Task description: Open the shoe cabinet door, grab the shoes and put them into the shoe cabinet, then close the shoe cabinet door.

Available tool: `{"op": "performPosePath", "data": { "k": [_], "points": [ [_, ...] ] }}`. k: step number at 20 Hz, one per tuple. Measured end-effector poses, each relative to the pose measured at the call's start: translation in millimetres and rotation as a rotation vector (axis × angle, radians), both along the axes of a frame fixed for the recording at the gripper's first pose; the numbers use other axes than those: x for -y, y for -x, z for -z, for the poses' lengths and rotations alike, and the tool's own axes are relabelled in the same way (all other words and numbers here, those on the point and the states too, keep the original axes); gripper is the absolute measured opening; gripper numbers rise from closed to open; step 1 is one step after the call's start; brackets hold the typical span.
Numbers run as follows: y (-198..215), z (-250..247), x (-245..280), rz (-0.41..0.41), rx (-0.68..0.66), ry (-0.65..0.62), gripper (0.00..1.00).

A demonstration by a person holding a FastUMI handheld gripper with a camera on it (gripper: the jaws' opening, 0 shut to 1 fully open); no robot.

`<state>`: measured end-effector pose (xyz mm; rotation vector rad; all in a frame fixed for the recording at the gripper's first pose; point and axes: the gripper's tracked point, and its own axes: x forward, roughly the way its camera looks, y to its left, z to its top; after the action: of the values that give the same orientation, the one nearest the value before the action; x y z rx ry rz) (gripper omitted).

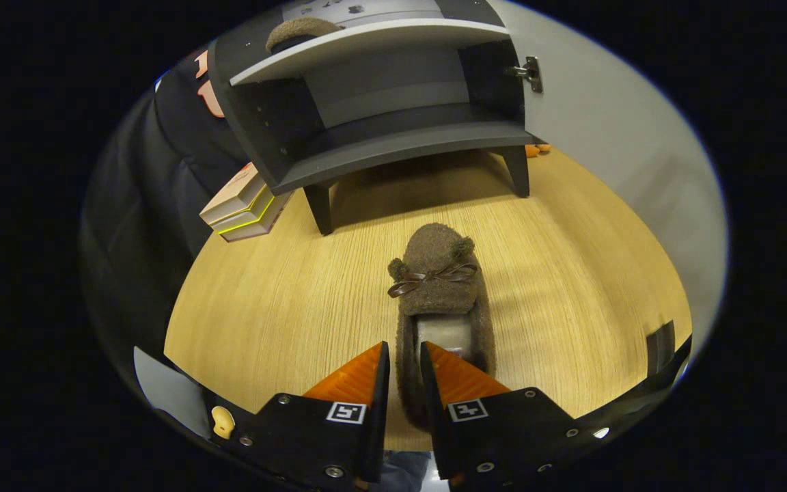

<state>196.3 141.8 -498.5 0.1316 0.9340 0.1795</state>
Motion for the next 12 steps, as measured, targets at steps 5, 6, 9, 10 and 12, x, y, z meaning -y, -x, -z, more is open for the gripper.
{"op": "performPosePath", "data": {
  "k": [5, 6, 9, 10, 12],
  "points": [
    [-22.0, 24.7, -5.6, -0.007, -0.048, -0.005, 0.25],
    [-25.4, 26.2, -5.7, 0.0, -0.054, -0.009, 0.18],
    [-28.8, 27.8, -7.9, -0.019, -0.057, -0.006, 0.08],
    [-28.9, 27.0, -6.8, -0.016, -0.055, -0.005, 0.08],
    [-29.1, 21.4, -4.4, -0.014, -0.046, -0.001, 0.05]
  ]
}}
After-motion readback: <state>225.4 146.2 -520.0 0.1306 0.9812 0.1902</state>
